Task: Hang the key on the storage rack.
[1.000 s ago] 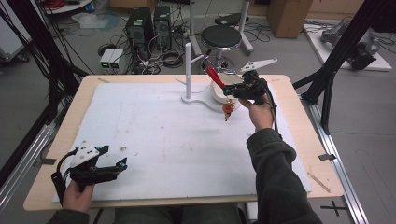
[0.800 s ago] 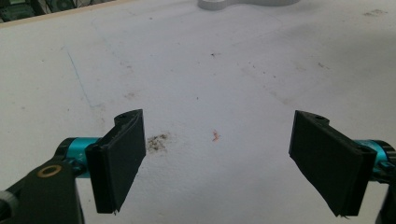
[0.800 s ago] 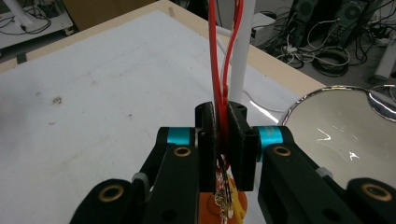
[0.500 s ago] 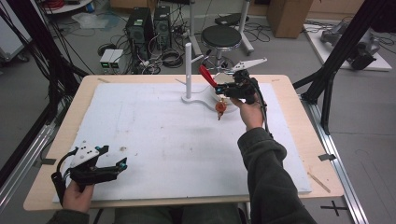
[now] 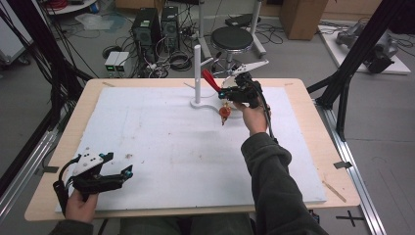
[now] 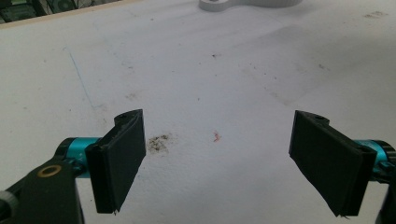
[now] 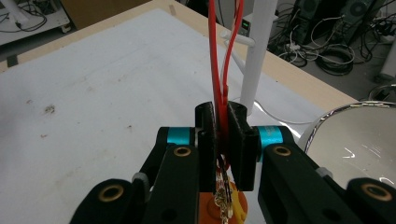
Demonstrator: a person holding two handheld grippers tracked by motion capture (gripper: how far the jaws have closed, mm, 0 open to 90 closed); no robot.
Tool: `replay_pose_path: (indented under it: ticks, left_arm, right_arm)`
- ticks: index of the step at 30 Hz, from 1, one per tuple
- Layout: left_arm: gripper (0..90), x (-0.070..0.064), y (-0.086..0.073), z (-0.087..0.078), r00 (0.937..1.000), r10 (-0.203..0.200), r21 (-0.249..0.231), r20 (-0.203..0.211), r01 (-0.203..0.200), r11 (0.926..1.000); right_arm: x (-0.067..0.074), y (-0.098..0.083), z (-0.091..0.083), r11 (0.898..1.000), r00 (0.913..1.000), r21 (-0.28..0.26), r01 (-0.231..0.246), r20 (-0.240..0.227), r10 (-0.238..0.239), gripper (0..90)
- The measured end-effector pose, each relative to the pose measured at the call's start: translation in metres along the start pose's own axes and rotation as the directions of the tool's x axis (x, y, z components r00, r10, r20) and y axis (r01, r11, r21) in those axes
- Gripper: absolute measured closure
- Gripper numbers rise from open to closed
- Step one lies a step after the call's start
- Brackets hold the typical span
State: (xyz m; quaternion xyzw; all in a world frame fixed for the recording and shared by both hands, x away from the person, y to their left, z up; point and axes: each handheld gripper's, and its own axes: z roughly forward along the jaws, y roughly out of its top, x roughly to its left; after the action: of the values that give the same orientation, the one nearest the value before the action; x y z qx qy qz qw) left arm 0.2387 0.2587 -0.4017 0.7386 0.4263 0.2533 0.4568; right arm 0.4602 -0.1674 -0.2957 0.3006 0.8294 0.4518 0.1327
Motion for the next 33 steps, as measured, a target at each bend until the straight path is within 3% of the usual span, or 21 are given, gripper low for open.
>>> replay_pose_path:
  ticks: [33]
  left_arm:
    - [19.1,0.000,0.000,0.001,1.0000,-0.006,0.000,-0.001,0.006,1.0000]
  right_arm:
    - [0.004,0.005,0.038,0.999,0.9998,0.030,-0.018,0.012,0.018,83.1]
